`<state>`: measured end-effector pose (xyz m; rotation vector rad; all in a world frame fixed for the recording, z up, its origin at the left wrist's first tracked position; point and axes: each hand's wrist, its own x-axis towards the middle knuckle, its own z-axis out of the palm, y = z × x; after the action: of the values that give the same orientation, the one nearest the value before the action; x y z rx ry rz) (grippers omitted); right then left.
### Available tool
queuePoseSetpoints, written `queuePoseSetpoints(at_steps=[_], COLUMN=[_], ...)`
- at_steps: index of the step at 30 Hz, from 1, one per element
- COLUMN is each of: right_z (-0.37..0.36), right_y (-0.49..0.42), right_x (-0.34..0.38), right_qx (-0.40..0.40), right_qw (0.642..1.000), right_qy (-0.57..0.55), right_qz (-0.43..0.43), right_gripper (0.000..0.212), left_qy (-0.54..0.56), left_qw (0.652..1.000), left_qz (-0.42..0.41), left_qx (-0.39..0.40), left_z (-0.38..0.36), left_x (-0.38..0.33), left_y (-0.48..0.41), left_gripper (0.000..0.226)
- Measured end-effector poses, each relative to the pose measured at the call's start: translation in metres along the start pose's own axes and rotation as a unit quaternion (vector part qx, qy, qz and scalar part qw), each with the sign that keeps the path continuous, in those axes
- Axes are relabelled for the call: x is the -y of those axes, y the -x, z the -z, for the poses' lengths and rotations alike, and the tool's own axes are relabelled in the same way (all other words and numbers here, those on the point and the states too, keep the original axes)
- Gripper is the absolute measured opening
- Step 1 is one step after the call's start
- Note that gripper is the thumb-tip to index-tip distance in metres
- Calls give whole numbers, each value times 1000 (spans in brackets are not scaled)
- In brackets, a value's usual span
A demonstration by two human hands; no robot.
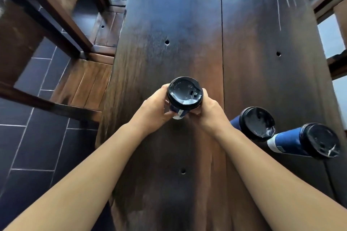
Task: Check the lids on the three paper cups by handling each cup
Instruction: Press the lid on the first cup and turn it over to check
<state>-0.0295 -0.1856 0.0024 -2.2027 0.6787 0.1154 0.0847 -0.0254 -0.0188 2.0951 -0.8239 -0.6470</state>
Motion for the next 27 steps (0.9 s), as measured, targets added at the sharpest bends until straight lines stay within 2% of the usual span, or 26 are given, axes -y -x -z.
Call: queuePoseSetpoints(at_steps=[7,16,21,27], right_z=[-19,-31,-33,-34], right_y=[-5,-3,-3,21], right_x=[-8,-18,-26,-35], right_qx=[1,-1,18,74], right_qw=[1000,999,1000,992], right_qy=[-23,-39,-6,80], right_qz=[-14,1,-4,-71], right_gripper=[43,41,51,60], left_qy=[13,10,-34,-120], left_qw=[1000,1000,999,983], left_qz=[17,11,22,124], left_qx=[-6,-22,3,57], left_z=[-7,-15,-21,-26], left_x=[15,29,34,40], left_y=[4,10,9,39], left_gripper=[72,76,81,94])
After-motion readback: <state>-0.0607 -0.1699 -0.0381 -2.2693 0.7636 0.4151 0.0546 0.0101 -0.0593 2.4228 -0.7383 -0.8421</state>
